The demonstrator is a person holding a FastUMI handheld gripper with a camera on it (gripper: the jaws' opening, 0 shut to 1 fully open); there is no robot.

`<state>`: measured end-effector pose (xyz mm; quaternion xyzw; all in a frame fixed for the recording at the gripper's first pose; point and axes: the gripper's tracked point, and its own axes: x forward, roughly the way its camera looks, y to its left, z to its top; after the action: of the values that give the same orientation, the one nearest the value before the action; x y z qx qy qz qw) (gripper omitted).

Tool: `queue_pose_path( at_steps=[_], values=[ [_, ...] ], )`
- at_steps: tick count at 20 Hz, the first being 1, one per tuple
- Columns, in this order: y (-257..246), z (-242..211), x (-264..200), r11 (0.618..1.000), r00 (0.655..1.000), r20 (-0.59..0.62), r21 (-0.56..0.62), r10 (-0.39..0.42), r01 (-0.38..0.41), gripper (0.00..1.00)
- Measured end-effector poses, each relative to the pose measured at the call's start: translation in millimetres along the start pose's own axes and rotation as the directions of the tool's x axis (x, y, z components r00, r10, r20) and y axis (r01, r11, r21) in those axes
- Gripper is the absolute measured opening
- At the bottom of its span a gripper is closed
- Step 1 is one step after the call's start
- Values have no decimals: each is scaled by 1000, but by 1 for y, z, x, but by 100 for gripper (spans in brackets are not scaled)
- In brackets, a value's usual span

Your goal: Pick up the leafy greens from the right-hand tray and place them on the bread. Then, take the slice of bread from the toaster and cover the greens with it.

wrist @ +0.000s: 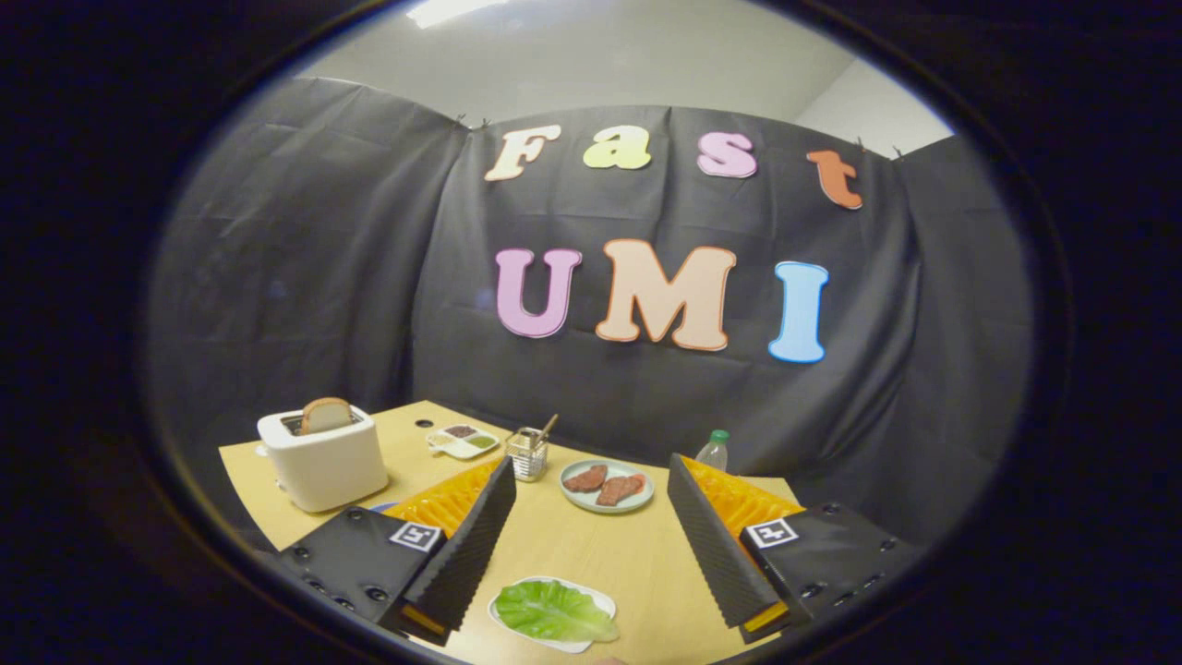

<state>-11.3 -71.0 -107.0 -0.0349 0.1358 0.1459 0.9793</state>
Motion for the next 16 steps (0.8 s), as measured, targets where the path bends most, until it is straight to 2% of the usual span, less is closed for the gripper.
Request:
queue_pose_path(
  at_steps=[9,16],
  values=[
    [8,-67,21,987,974,-165,-28,154,-161,100],
    [25,-138,33,955,909,-323,-44,264,-293,100]
  ],
)
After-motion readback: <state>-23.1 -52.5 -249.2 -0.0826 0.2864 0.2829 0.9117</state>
